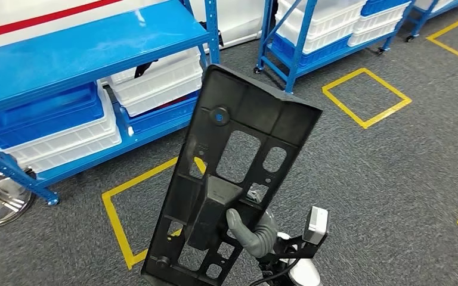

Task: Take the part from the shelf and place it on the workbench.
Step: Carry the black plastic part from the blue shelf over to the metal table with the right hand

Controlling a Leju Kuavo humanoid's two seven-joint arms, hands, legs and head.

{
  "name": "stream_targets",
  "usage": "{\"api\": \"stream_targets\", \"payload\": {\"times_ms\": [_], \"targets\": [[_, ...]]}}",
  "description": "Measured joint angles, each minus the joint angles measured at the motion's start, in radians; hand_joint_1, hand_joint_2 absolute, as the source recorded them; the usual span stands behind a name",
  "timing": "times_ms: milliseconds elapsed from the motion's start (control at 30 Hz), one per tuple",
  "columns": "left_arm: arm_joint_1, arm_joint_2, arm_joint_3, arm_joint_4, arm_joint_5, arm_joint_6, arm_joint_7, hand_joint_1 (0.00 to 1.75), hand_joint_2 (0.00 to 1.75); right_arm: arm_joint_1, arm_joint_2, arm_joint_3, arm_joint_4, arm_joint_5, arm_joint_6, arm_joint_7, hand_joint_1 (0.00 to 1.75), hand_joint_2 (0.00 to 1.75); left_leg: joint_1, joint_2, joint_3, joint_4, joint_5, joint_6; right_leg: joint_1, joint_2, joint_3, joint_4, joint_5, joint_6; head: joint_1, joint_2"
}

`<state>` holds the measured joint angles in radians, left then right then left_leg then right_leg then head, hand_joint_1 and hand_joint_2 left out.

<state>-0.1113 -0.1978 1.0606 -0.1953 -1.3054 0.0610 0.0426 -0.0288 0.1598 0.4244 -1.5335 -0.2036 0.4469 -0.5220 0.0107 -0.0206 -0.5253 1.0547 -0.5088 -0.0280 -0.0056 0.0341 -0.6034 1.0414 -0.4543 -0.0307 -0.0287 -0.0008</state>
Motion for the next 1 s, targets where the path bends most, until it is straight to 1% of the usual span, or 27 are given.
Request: {"api": "stream_targets", "payload": {"times_ms": [33, 67, 133, 167, 200, 233, 300, 333, 367, 400, 433, 467, 500, 533, 567, 633, 667, 700, 733, 767, 800, 833, 867, 900, 933, 967, 1000], "targets": [[0.001, 0.0, -0.004, 0.0, -0.003, 0.008, 0.006, 0.0, 1.75, 0.011, 0.0, -0.007, -0.007, 0.002, -0.014, 0.003, 1.75, 1.75, -0.001, -0.01, 0.014, -0.033, 0.004, 0.004, 0.0, 0.006, -0.005, 0.001, 0.004, 0.007, 0.0, 0.0], [0.0, -0.001, -0.007, 0.0, -0.004, 0.018, 0.011, 0.0, 1.75, 0.023, 0.0, -0.016, -0.015, 0.004, -0.03, 0.008, 1.75, 1.75, -0.003, -0.016, 0.016, -0.042, 0.001, 0.008, -0.001, 0.01, -0.01, 0.001, 0.009, 0.014, 0.0, 0.0], [-0.003, -0.003, -0.014, 0.0, -0.006, 0.044, 0.018, 0.0, 1.75, 0.052, 0.0, -0.039, -0.03, 0.01, -0.065, 0.021, 1.75, 1.75, -0.003, -0.011, 0.015, -0.052, 0.007, 0.021, -0.003, 0.015, -0.016, -0.001, 0.015, 0.028, 0.001, 0.0], [-0.003, -0.005, -0.017, 0.0, -0.006, 0.06, 0.02, 0.0, 1.75, 0.066, 0.0, -0.052, -0.038, 0.012, -0.079, 0.027, 1.75, 1.75, -0.002, -0.006, 0.016, -0.057, 0.012, 0.029, -0.003, 0.01, -0.02, 0.006, 0.007, 0.032, 0.001, 0.0], [-0.003, -0.007, -0.019, 0.0, -0.003, 0.077, 0.02, 0.0, 1.75, 0.077, 0.0, -0.065, -0.046, 0.013, -0.09, 0.031, 1.75, 1.75, -0.001, 0.0, 0.015, -0.062, 0.017, 0.037, -0.002, 0.002, -0.03, 0.03, -0.011, 0.035, 0.003, 0.0], [-0.003, -0.008, -0.02, 0.0, 0.001, 0.095, 0.019, 0.0, 1.75, 0.085, 0.0, -0.076, -0.053, 0.014, -0.099, 0.033, 1.75, 1.75, -0.001, 0.008, 0.015, -0.066, 0.021, 0.043, -0.002, -0.008, -0.049, 0.075, -0.041, 0.038, 0.004, 0.0], [0.0, -0.008, -0.019, 0.0, 0.012, 0.133, 0.012, 0.0, 1.75, 0.099, 0.0, -0.098, -0.061, 0.016, -0.115, 0.032, 1.75, 1.75, -0.006, 0.025, 0.01, -0.066, 0.025, 0.048, -0.002, -0.021, -0.103, 0.201, -0.107, 0.041, 0.006, 0.0], [0.002, -0.007, -0.019, 0.0, 0.019, 0.153, 0.006, 0.0, 1.75, 0.104, 0.0, -0.11, -0.061, 0.018, -0.123, 0.027, 1.75, 1.75, -0.008, 0.034, 0.008, -0.065, 0.025, 0.049, -0.002, -0.023, -0.123, 0.25, -0.124, 0.042, 0.006, 0.0], [0.005, -0.007, -0.018, 0.0, 0.027, 0.169, -0.001, 0.0, 1.75, 0.108, -0.001, -0.122, -0.061, 0.02, -0.13, 0.02, 1.75, 1.75, -0.01, 0.042, 0.006, -0.064, 0.026, 0.049, -0.002, -0.025, -0.126, 0.266, -0.123, 0.042, 0.006, 0.0], [0.008, -0.006, -0.017, 0.0, 0.035, 0.183, -0.008, 0.0, 1.75, 0.11, -0.002, -0.135, -0.059, 0.023, -0.137, 0.01, 1.75, 1.75, -0.012, 0.049, 0.005, -0.062, 0.025, 0.049, -0.002, -0.027, -0.11, 0.244, -0.104, 0.041, 0.006, 0.0], [0.009, -0.006, -0.015, 0.0, 0.043, 0.194, -0.015, 0.0, 1.75, 0.11, -0.003, -0.148, -0.057, 0.025, -0.142, -0.001, 1.75, 1.75, -0.013, 0.056, 0.005, -0.06, 0.025, 0.049, -0.002, -0.033, -0.077, 0.188, -0.072, 0.039, 0.006, 0.0], [0.01, -0.005, -0.014, 0.0, 0.05, 0.202, -0.021, 0.0, 1.75, 0.106, -0.004, -0.161, -0.055, 0.026, -0.146, -0.014, 1.75, 1.75, -0.014, 0.061, 0.004, -0.058, 0.023, 0.047, 0.0, -0.046, -0.037, 0.118, -0.047, 0.035, 0.006, 0.0], [0.01, -0.004, -0.012, 0.0, 0.056, 0.208, -0.025, 0.0, 1.75, 0.101, -0.005, -0.173, -0.052, 0.028, -0.151, -0.025, 1.75, 1.75, -0.017, 0.064, 0.002, -0.054, 0.021, 0.044, 0.004, -0.06, -0.004, 0.057, -0.03, 0.03, 0.006, 0.0], [0.009, -0.003, -0.01, 0.0, 0.06, 0.212, -0.029, 0.0, 1.75, 0.094, -0.006, -0.182, -0.048, 0.03, -0.159, -0.036, 1.75, 1.75, -0.019, 0.068, 0.0, -0.051, 0.02, 0.04, 0.007, -0.07, 0.015, 0.016, -0.023, 0.025, 0.005, 0.0], [0.009, -0.001, -0.007, 0.0, 0.062, 0.215, -0.032, 0.0, 1.75, 0.087, -0.006, -0.191, -0.044, 0.034, -0.168, -0.046, 1.75, 1.75, -0.021, 0.073, -0.002, -0.049, 0.019, 0.037, 0.01, -0.075, 0.021, -0.001, -0.025, 0.02, 0.005, 0.0], [0.009, 0.004, -0.003, 0.0, 0.062, 0.217, -0.043, 0.0, 1.75, 0.079, -0.007, -0.208, -0.04, 0.046, -0.192, -0.064, 1.75, 1.75, -0.023, 0.081, -0.004, -0.048, 0.018, 0.029, 0.01, -0.065, 0.016, -0.005, -0.02, 0.011, 0.005, 0.0], [0.008, 0.008, -0.002, 0.0, 0.061, 0.217, -0.05, 0.0, 1.75, 0.076, -0.007, -0.216, -0.039, 0.052, -0.201, -0.071, 1.75, 1.75, -0.022, 0.076, -0.007, -0.042, 0.012, 0.023, 0.008, -0.06, 0.015, -0.007, -0.018, 0.006, 0.005, 0.0], [0.008, 0.01, -0.001, 0.0, 0.06, 0.217, -0.059, 0.0, 1.75, 0.073, -0.007, -0.221, -0.04, 0.058, -0.206, -0.074, 1.75, 1.75, -0.02, 0.064, -0.014, -0.024, -0.003, 0.018, 0.006, -0.055, 0.014, -0.009, -0.015, 0.0, 0.004, 0.0], [0.007, 0.013, 0.0, 0.0, 0.062, 0.217, -0.068, 0.0, 1.75, 0.068, -0.007, -0.225, -0.041, 0.062, -0.206, -0.075, 1.75, 1.75, -0.019, 0.05, -0.03, 0.013, -0.028, 0.012, 0.003, -0.05, 0.013, -0.012, -0.012, -0.005, 0.004, 0.0], [0.007, 0.016, 0.002, 0.0, 0.066, 0.218, -0.077, 0.0, 1.75, 0.063, -0.007, -0.226, -0.042, 0.063, -0.2, -0.072, 1.75, 1.75, -0.017, 0.037, -0.055, 0.071, -0.062, 0.008, 0.003, -0.045, 0.011, -0.012, -0.01, -0.008, 0.004, 0.0], [0.006, 0.017, 0.004, 0.0, 0.072, 0.22, -0.087, 0.0, 1.75, 0.057, -0.007, -0.226, -0.042, 0.062, -0.191, -0.065, 1.75, 1.75, -0.015, 0.032, -0.084, 0.14, -0.095, 0.006, 0.003, -0.039, 0.009, -0.011, -0.009, -0.011, 0.004, 0.0], [0.005, 0.018, 0.007, 0.0, 0.079, 0.225, -0.097, 0.0, 1.75, 0.052, -0.007, -0.226, -0.041, 0.06, -0.18, -0.056, 1.75, 1.75, -0.015, 0.03, -0.11, 0.2, -0.117, 0.004, 0.003, -0.033, 0.008, -0.011, -0.008, -0.012, 0.004, 0.0], [0.004, 0.019, 0.01, 0.0, 0.084, 0.231, -0.106, 0.0, 1.75, 0.047, -0.007, -0.226, -0.04, 0.057, -0.168, -0.048, 1.75, 1.75, -0.014, 0.03, -0.123, 0.233, -0.121, 0.004, 0.003, -0.026, 0.007, -0.01, -0.007, -0.012, 0.004, 0.0], [0.003, 0.019, 0.013, 0.0, 0.088, 0.24, -0.114, 0.0, 1.75, 0.042, -0.007, -0.226, -0.038, 0.053, -0.156, -0.042, 1.75, 1.75, -0.014, 0.029, -0.119, 0.228, -0.106, 0.004, 0.003, -0.019, 0.007, -0.01, -0.007, -0.012, 0.004, 0.0], [0.002, 0.019, 0.016, 0.0, 0.09, 0.249, -0.122, 0.0, 1.75, 0.035, -0.007, -0.226, -0.035, 0.05, -0.145, -0.038, 1.75, 1.75, -0.013, 0.027, -0.097, 0.184, -0.074, 0.006, 0.003, -0.012, 0.008, -0.009, -0.007, -0.011, 0.004, 0.0], [0.002, 0.019, 0.017, 0.0, 0.09, 0.259, -0.129, 0.0, 1.75, 0.028, -0.007, -0.226, -0.031, 0.048, -0.135, -0.037, 1.75, 1.75, -0.012, 0.018, -0.065, 0.115, -0.035, 0.009, 0.003, -0.005, 0.008, -0.008, -0.006, -0.011, 0.004, 0.0], [0.002, 0.019, 0.018, 0.0, 0.089, 0.268, -0.134, 0.0, 1.75, 0.019, -0.007, -0.226, -0.026, 0.046, -0.125, -0.038, 1.75, 1.75, -0.011, 0.003, -0.036, 0.048, -0.007, 0.012, 0.004, 0.002, 0.006, -0.006, -0.005, -0.008, 0.004, 0.0]]}}
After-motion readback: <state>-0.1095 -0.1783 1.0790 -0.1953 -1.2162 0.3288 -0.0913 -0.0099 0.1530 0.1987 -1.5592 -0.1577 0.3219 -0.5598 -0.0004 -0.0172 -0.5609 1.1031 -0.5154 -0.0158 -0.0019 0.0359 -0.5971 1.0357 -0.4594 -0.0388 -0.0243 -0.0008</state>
